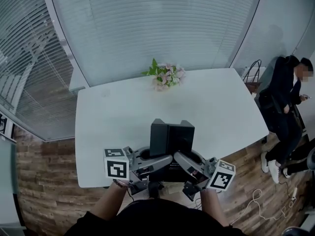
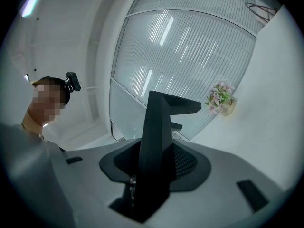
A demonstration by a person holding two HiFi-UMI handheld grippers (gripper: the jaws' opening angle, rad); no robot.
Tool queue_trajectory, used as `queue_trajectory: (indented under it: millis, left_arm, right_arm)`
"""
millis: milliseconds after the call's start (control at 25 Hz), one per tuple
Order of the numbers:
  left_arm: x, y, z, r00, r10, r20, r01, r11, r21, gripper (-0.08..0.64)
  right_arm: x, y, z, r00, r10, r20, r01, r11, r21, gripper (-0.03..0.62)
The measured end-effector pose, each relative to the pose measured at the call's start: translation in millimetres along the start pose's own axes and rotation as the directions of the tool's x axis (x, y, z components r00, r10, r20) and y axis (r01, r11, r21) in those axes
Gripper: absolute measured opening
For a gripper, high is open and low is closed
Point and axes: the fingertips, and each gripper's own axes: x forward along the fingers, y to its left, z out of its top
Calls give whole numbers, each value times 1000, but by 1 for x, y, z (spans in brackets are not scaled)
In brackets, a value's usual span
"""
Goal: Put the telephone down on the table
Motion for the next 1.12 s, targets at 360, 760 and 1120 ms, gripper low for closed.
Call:
queue_trajectory:
  millis: [360,760,1120]
  left_arm:
    - [-4,26,24,1000,-7,-2,7,1000,-17,189]
    - [-6,40,36,1000,12,20,-12,1000,-28,189]
    - [3,46,43,996,56,67,-57,998,0,189]
  right_arm:
    - [27,-20,11,1000,-13,-4,13,1000,3,166]
    - [42,-31,18,1000,0,-24,0,1000,12,166]
    - [43,-39,28,996,51,-79,-49,999,17,166]
